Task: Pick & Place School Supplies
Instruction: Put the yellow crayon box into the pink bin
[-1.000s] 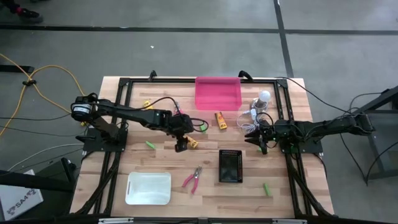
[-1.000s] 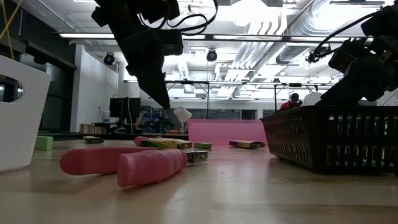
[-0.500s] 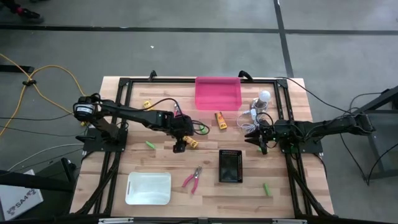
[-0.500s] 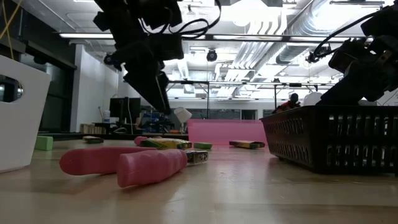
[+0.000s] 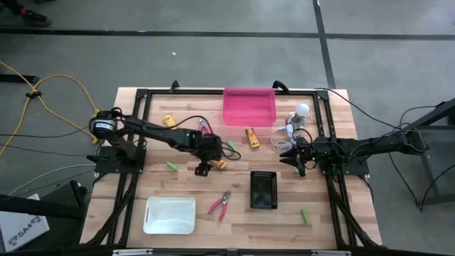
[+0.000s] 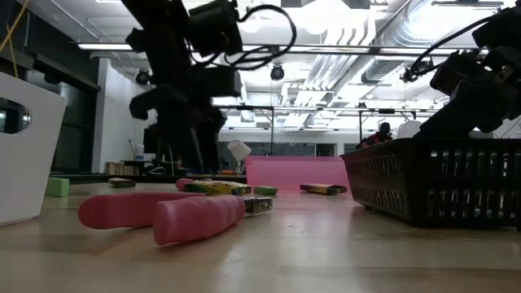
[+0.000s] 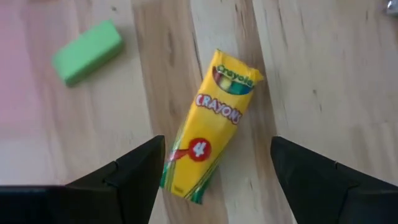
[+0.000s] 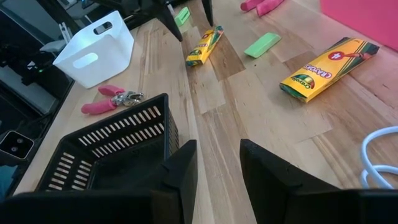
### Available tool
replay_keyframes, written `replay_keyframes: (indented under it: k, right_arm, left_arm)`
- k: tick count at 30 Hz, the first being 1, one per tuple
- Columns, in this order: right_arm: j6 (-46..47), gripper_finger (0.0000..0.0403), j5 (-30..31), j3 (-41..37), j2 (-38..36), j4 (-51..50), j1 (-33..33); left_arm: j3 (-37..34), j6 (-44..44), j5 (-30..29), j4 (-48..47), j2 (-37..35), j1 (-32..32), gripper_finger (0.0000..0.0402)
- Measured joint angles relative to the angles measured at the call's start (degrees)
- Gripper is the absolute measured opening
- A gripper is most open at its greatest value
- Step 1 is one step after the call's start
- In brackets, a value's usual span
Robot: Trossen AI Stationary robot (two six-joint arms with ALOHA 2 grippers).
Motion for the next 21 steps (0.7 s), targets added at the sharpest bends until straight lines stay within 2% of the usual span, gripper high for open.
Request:
replay_keyframes:
  k: [12,21]
  right_arm:
    - [0.00,0.0110,-0.02,0.00,0.16,-0.07,0.02]
    - [0.00,0.0110,0.00,0.00,0.31,0.04,0.02]
  left_arm:
    - [0.03,3.69,-2.47,1.34,2.49,0.60,0.0282]
    - [0.09,3.99,-1.64,1.64,4.96,1.38,0.0282]
